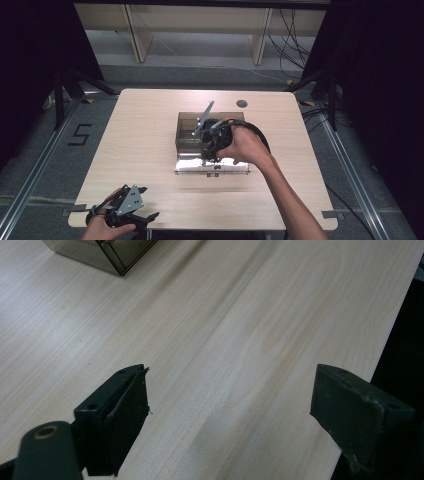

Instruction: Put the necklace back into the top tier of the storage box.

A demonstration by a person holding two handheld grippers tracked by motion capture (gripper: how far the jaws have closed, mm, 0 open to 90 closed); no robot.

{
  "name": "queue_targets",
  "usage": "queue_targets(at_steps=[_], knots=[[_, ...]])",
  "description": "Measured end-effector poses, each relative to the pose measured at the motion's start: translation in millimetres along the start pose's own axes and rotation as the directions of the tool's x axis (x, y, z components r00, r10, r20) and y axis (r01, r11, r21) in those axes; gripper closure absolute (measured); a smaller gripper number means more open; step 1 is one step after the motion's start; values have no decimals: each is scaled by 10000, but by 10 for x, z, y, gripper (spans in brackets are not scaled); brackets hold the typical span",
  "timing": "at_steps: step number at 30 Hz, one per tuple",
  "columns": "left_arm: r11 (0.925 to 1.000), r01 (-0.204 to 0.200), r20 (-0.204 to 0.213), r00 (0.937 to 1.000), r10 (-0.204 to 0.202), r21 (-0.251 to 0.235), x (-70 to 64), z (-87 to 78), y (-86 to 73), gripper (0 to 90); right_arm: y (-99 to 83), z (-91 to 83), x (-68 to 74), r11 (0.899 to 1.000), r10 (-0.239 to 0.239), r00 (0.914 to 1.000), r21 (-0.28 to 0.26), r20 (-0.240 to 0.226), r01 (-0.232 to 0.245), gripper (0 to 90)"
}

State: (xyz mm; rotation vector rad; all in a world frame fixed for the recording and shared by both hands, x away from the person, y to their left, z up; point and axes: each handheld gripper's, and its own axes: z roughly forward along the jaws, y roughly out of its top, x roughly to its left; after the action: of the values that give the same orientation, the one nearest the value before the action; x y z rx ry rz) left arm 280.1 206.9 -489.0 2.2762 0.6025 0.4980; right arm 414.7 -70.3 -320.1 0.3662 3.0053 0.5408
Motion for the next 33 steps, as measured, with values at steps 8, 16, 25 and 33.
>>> queue_targets(at_steps=[8,16,25,33], knots=[[10000,-58,4,10000,58,50,-7,-12,8,151,66,189,-156,9987,335,9990,391,-289,-323,798],[9998,-137,-26,9999,137,161,4,-23,10,151,82,368,-293,9952,646,9974,758,-317,-620,797],[9999,-33,62,10000,32,138,4,-10,2,151,21,635,-359,9900,630,9964,1299,-566,-552,797],[10000,-3,61,10000,3,-86,-11,-1,2,151,-60,783,-364,9852,832,9924,1574,-908,-682,791]])
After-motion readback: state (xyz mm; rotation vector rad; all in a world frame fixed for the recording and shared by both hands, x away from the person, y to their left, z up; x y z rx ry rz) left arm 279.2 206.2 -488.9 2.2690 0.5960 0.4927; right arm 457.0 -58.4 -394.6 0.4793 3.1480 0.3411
